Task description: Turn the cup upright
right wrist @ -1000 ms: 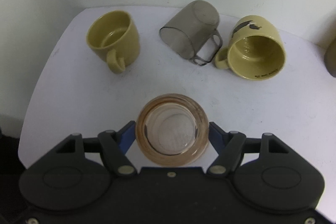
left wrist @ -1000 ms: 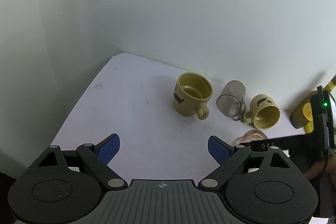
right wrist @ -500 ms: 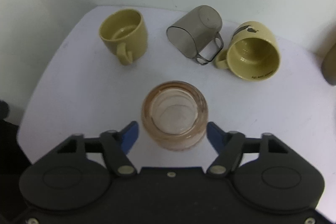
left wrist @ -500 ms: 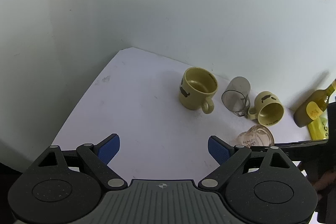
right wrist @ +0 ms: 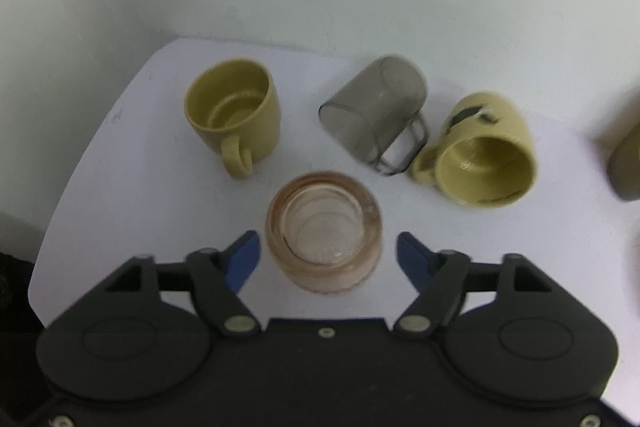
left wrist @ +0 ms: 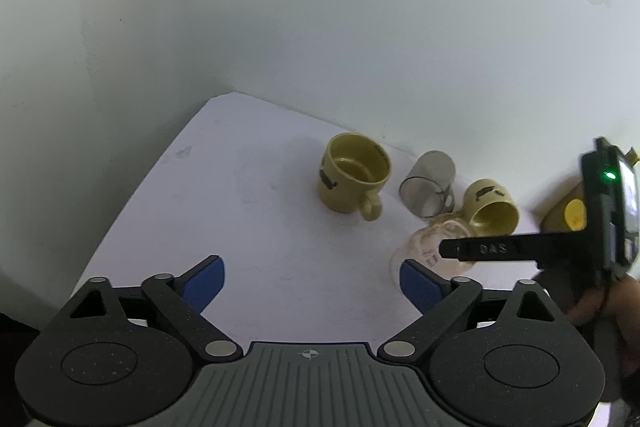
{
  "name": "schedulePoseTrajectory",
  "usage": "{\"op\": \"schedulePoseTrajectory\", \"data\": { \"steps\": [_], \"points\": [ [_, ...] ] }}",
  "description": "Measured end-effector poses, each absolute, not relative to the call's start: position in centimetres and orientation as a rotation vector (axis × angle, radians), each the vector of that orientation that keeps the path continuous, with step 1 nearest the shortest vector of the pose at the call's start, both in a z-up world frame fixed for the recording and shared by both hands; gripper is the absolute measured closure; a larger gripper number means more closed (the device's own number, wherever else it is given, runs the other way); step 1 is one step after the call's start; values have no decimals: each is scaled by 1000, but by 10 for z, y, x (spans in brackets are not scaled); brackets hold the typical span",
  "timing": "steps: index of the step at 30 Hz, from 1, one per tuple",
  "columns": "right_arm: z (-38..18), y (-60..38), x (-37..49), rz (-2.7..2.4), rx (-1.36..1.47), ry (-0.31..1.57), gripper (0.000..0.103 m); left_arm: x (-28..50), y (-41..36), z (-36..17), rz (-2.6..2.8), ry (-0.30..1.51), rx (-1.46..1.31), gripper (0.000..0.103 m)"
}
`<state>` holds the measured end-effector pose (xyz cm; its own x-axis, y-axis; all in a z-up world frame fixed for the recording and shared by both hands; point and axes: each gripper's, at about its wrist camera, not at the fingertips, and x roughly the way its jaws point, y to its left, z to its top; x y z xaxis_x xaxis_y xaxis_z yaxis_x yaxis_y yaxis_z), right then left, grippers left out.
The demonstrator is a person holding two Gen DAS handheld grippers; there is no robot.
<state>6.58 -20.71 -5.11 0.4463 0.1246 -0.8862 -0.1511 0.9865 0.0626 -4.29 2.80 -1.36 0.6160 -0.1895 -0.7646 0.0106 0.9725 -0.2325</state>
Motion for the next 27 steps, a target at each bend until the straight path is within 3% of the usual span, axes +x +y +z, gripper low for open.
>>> {"op": "schedulePoseTrajectory", "data": {
  "steps": [1, 5, 16, 27],
  "points": [
    [-44, -211, 60, 164, -19, 1090, 20, -42, 25, -12, -120, 910, -216, 0],
    [-15, -228, 30, 94, 8, 1052, 0, -38, 14, -9, -124, 949, -209, 0],
    [-3, -232, -7, 39, 3, 1081, 0, -30, -35, -24, -95, 1079, 43, 0],
    [-4, -234, -15, 48, 18, 1098, 0, -33, -49, -27, -129, 1087, 93, 0]
  ]
}}
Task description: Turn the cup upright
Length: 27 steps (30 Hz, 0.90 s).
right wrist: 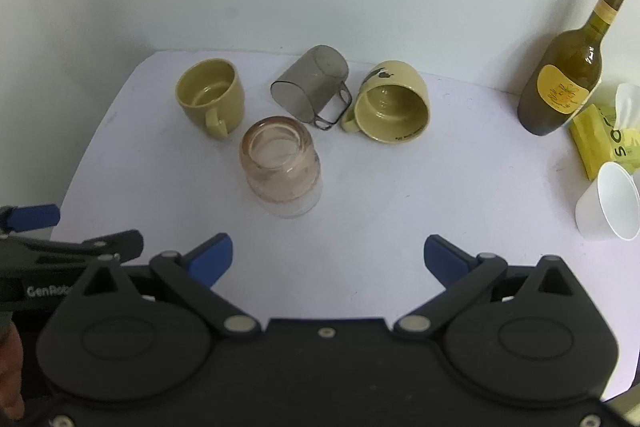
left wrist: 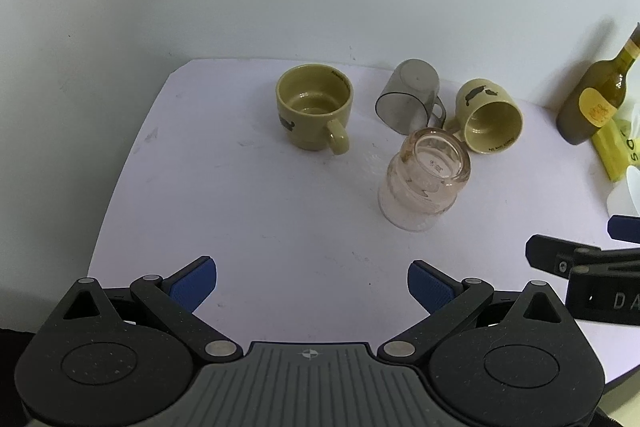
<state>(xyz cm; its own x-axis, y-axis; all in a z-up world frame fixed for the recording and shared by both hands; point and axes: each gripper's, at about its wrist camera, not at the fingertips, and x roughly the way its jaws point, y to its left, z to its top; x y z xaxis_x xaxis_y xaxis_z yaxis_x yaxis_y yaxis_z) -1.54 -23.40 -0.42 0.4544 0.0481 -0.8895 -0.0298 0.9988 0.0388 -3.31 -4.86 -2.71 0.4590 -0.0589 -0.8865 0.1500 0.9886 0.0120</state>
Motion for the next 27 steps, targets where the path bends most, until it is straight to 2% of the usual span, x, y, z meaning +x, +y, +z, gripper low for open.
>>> {"op": "schedulePoseTrajectory", "data": {
  "steps": [27],
  "points": [
    [-4, -220, -12, 105, -13, 1107, 0, -35, -40, -25, -92, 1084, 75, 0]
  ]
}}
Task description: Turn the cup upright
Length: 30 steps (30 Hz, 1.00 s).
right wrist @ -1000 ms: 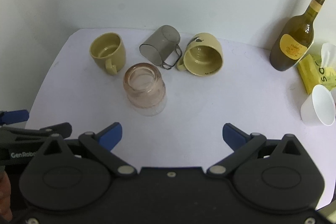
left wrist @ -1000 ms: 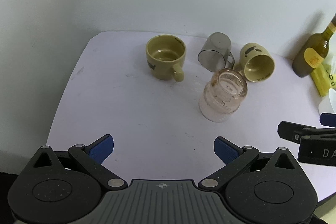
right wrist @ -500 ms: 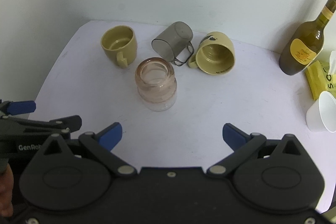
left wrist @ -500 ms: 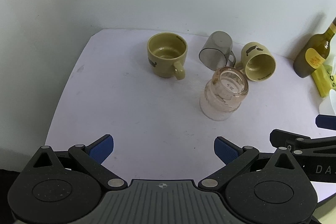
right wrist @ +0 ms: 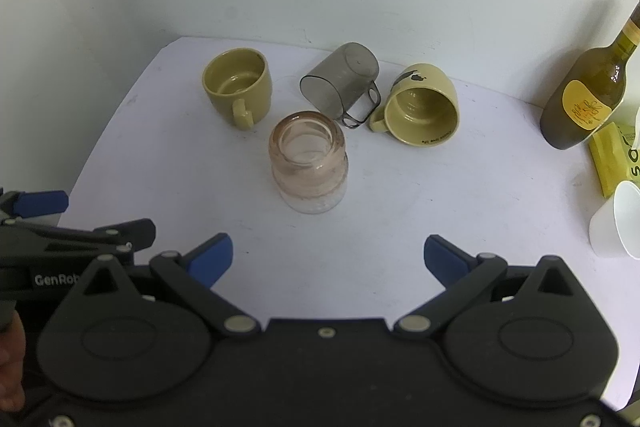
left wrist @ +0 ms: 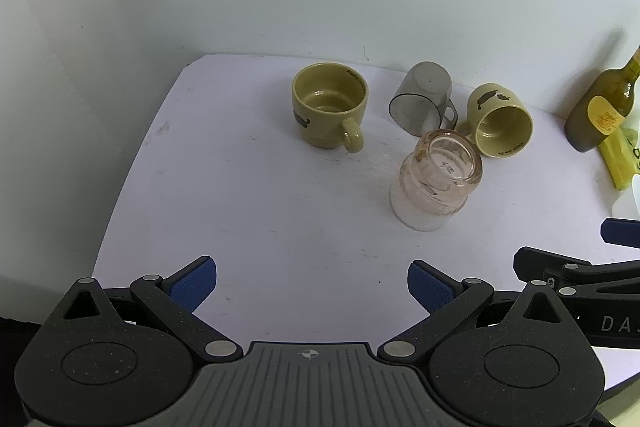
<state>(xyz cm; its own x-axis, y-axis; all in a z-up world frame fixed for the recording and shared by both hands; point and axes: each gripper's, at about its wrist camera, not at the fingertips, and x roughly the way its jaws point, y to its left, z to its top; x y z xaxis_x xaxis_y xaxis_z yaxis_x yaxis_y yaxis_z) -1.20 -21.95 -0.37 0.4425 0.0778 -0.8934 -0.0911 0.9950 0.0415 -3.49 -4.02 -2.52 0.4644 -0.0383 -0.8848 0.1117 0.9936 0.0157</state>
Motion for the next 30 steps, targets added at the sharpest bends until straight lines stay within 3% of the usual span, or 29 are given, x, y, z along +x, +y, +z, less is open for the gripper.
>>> {"op": "schedulePoseTrajectory", "data": {
  "steps": [30],
  "points": [
    [1, -220, -11, 104, -11, 1093, 0, -36, -44, -21, -95, 1075, 67, 0]
  ]
}}
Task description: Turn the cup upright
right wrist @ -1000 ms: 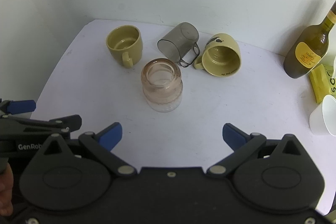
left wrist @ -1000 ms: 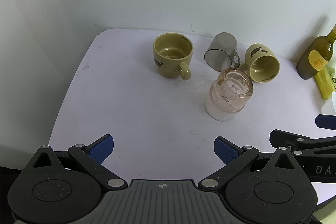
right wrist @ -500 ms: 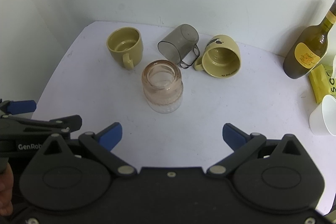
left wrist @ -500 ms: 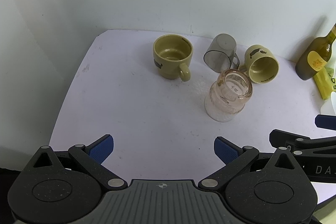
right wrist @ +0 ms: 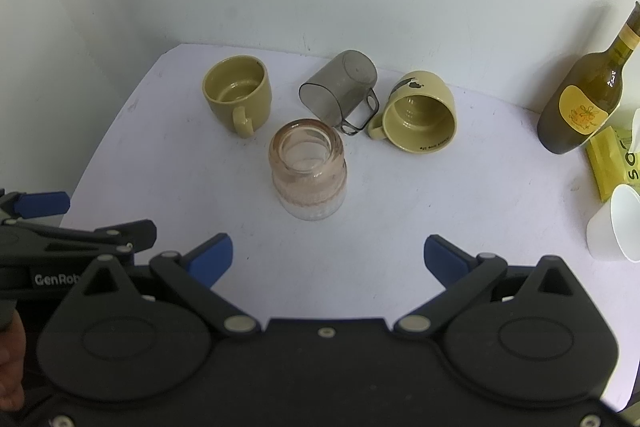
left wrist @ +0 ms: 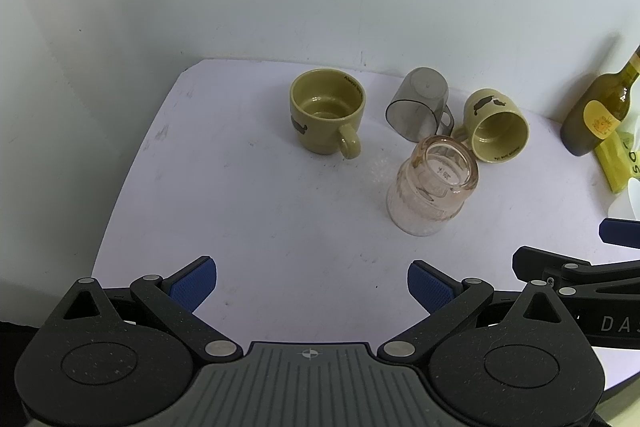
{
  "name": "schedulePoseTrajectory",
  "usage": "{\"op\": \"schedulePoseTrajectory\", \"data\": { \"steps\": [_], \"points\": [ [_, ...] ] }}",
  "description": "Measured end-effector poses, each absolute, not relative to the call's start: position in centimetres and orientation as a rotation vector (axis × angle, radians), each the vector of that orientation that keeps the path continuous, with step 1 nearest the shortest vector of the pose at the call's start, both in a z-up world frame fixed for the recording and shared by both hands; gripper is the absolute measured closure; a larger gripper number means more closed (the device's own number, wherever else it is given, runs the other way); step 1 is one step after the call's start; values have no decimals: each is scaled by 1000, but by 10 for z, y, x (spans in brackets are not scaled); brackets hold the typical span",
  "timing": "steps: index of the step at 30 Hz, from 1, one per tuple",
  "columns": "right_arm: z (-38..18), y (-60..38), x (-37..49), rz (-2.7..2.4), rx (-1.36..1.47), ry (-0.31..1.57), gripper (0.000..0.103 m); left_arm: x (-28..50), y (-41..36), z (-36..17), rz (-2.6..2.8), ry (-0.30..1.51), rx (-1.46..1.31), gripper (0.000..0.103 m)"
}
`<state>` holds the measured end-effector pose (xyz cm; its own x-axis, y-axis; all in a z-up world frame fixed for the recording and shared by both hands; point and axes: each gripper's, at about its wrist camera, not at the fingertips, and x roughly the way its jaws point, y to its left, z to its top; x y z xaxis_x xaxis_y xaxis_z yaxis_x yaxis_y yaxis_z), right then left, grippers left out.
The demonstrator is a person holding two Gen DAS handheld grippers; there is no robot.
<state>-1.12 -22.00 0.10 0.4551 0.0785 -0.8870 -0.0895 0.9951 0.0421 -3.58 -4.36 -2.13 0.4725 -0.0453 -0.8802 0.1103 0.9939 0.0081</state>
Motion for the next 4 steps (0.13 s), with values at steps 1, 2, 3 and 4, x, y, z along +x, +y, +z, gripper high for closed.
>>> {"op": "schedulePoseTrajectory", "data": {
  "steps": [1, 2, 3, 4],
  "points": [
    [1, -220, -11, 103, -11, 1094, 0, -36, -44, -21, -94, 1074, 69, 0],
    [1, -220, -10, 103, -11, 1094, 0, -36, -43, -21, -94, 1073, 68, 0],
    [0, -220, -11, 103, -11, 1093, 0, -36, -43, -21, -95, 1073, 68, 0],
    [0, -220, -11, 103, -10, 1093, 0, -36, -43, -21, -94, 1072, 68, 0]
  ]
}}
